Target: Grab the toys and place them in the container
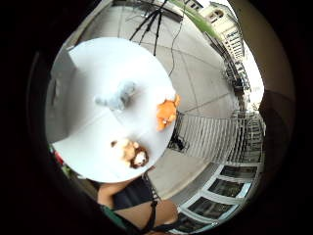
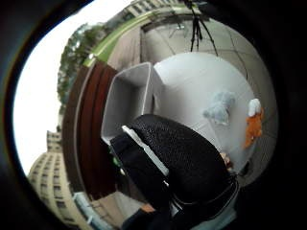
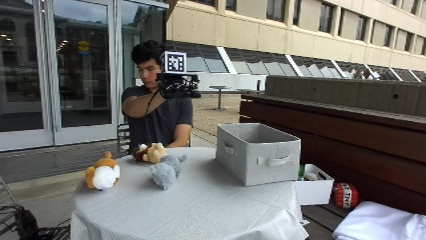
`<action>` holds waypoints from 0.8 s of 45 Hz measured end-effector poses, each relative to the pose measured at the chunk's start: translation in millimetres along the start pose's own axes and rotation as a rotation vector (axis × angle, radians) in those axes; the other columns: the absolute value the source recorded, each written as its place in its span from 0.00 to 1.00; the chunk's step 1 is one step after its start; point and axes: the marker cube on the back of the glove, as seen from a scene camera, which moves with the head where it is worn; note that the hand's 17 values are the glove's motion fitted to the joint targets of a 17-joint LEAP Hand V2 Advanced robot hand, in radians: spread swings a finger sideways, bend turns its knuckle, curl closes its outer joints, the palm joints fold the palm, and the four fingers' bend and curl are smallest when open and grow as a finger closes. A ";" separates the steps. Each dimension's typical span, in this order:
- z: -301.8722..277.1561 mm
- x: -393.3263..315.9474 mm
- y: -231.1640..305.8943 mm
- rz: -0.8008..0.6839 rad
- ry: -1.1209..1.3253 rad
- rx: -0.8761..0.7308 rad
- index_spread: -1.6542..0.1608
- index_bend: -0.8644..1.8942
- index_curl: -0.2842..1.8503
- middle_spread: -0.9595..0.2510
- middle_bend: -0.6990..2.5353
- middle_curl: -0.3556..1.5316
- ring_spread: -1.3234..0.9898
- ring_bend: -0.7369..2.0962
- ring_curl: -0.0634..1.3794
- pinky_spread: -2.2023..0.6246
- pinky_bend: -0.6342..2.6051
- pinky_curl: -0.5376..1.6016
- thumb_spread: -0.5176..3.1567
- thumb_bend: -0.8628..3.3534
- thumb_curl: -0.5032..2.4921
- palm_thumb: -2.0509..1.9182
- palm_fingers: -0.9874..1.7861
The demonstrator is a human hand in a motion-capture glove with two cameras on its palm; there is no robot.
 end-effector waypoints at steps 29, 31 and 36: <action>-9.6 7.3 10.7 -0.088 -0.010 -0.036 0.76 0.39 0.25 0.71 0.28 0.32 0.50 0.32 0.11 0.76 0.35 0.37 0.44 0.18 0.18 0.48 0.35; -12.2 8.2 14.2 -0.086 -0.008 -0.047 0.75 0.39 0.25 0.71 0.28 0.32 0.50 0.32 0.12 0.76 0.34 0.37 0.44 0.18 0.18 0.48 0.35; -27.6 9.9 47.0 0.002 0.066 -0.107 0.75 0.39 0.27 0.71 0.28 0.33 0.50 0.32 0.12 0.76 0.34 0.37 0.44 0.18 0.18 0.48 0.34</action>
